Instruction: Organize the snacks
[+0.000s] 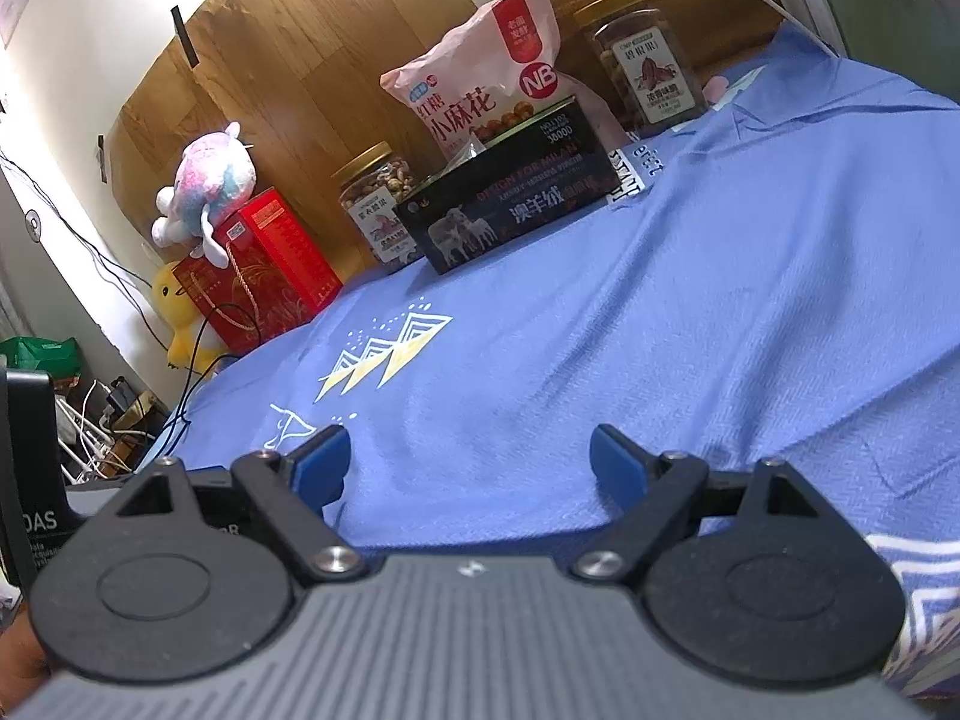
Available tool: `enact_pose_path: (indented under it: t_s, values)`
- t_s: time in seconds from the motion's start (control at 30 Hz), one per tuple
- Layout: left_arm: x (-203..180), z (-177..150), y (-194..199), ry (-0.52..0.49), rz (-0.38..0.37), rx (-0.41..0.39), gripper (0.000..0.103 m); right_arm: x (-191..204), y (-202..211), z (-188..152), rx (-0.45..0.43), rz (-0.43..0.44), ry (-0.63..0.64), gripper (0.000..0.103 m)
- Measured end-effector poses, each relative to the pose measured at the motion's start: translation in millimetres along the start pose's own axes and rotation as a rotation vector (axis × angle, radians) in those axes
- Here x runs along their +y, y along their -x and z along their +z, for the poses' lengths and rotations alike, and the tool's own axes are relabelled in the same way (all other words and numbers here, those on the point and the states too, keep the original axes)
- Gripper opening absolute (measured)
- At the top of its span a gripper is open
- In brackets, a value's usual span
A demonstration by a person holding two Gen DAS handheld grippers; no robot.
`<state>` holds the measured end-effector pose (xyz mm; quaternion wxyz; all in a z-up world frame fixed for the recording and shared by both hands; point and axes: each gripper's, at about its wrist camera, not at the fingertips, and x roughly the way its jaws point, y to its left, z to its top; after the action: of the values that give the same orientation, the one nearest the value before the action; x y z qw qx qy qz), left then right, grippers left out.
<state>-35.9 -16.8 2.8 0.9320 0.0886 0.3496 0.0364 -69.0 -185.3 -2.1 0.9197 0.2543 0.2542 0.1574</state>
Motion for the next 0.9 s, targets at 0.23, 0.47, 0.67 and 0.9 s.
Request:
enact_pose_path:
  t_s: [0.23, 0.47, 0.67, 0.9]
  values:
    - [-0.2, -0.3, -0.8, -0.008, 0.009, -0.004, 0.103, -0.2, -0.7, -0.7, 0.002, -0.003, -0.006, 0.089]
    - [3.1, -1.3, 0.7, -0.009, 0.028, -0.022, 0.103, -0.9, -1.3, -0.1, 0.002, -0.001, -0.007, 0.09]
    - [9.3, -0.8, 1.4, 0.0, 0.052, -0.039, 0.103, -0.3, -1.5, -0.7, 0.004, -0.001, -0.003, 0.09]
    - [13.7, -1.2, 2.9, 0.007, 0.058, -0.051, 0.103, 0.8, -2.3, -1.5, 0.007, 0.0, 0.0, 0.09]
